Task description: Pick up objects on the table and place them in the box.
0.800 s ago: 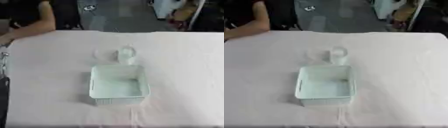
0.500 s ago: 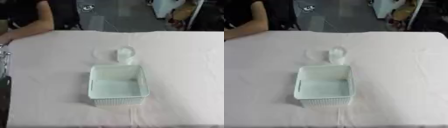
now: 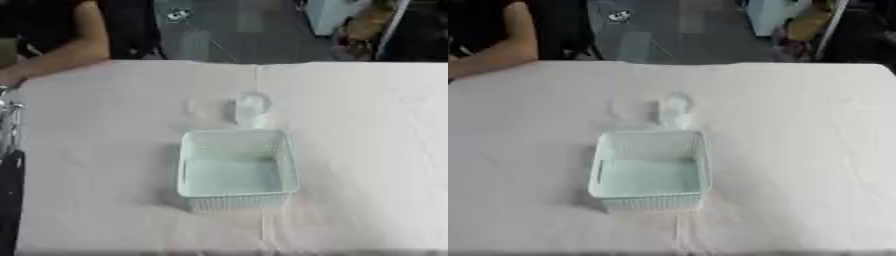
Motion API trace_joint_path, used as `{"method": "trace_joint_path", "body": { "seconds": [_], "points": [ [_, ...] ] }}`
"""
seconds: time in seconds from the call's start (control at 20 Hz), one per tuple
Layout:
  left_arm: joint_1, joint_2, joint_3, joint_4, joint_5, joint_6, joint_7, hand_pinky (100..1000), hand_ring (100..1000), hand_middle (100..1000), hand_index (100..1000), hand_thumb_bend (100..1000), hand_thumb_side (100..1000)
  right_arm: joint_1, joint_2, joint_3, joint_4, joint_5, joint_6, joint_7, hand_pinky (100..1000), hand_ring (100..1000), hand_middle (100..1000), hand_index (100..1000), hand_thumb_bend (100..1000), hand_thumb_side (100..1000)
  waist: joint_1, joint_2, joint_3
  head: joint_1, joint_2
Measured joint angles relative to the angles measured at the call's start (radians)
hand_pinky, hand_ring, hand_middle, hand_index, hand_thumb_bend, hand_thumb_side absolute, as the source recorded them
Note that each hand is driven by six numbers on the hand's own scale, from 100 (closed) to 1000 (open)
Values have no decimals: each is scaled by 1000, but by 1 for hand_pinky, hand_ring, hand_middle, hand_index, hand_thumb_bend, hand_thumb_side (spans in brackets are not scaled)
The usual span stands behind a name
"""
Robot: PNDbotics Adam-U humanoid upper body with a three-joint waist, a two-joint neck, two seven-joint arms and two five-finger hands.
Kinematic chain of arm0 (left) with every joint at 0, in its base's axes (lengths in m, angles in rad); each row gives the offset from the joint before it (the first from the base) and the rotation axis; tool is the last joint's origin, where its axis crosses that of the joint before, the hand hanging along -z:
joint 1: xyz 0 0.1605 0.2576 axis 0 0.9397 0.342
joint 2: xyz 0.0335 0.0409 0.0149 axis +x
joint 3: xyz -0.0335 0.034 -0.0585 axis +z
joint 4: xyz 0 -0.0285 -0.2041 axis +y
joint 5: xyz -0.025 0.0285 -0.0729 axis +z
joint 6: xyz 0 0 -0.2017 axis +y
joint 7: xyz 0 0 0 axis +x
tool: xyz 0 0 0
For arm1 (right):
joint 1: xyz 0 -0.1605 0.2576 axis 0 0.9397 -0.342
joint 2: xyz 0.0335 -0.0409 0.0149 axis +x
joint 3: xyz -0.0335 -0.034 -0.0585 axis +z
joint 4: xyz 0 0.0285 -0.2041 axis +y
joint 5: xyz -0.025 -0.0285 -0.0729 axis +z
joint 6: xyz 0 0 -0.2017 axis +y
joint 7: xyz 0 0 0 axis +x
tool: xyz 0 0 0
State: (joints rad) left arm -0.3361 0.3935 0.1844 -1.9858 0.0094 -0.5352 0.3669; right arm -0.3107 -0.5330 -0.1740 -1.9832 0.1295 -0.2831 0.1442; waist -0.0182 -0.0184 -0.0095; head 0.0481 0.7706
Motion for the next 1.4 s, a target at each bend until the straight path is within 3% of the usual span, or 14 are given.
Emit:
{"method": "trace_joint_path", "body": {
  "seconds": [0.15,0.2,0.3,0.5,0.65,0.95,1.3,1.4],
  "points": [
    [0,0,-3,0,2,4,-4,682,725,745,880,539,894,-75,-141,51,63,-71,53,86,883,949,937,1000,100,609,-8,-4,10,0,0],
    [0,0,-5,0,3,5,-5,682,725,745,881,534,897,-105,-189,69,97,-86,63,120,885,947,937,1000,100,567,-9,-5,11,0,0],
    [0,0,-8,0,3,9,-9,682,725,745,881,534,897,-171,-268,107,173,-84,71,189,885,944,934,1000,100,554,-12,-5,13,-1,0],
    [-1,0,-18,0,8,14,-20,682,724,744,881,531,897,-304,-336,189,326,-34,55,302,883,941,929,1000,100,558,-16,-5,19,-2,0],
    [-1,0,-24,0,13,17,-27,681,724,744,881,530,898,-392,-335,242,439,1,33,359,883,941,928,1000,100,559,-18,-5,20,-5,0],
    [-10,0,-32,0,22,19,-40,680,720,742,881,526,900,-507,-265,307,616,86,-13,424,882,940,925,1000,100,558,-19,-3,25,-21,0],
    [-18,0,-41,0,32,18,-53,680,714,741,880,523,901,-568,-180,326,769,178,-54,437,885,949,930,993,100,588,-18,3,31,-32,0],
    [-18,0,-43,0,35,19,-55,679,713,740,879,522,900,-577,-161,326,809,196,-60,435,886,952,932,985,100,632,-18,6,31,-33,0]
  ]
}}
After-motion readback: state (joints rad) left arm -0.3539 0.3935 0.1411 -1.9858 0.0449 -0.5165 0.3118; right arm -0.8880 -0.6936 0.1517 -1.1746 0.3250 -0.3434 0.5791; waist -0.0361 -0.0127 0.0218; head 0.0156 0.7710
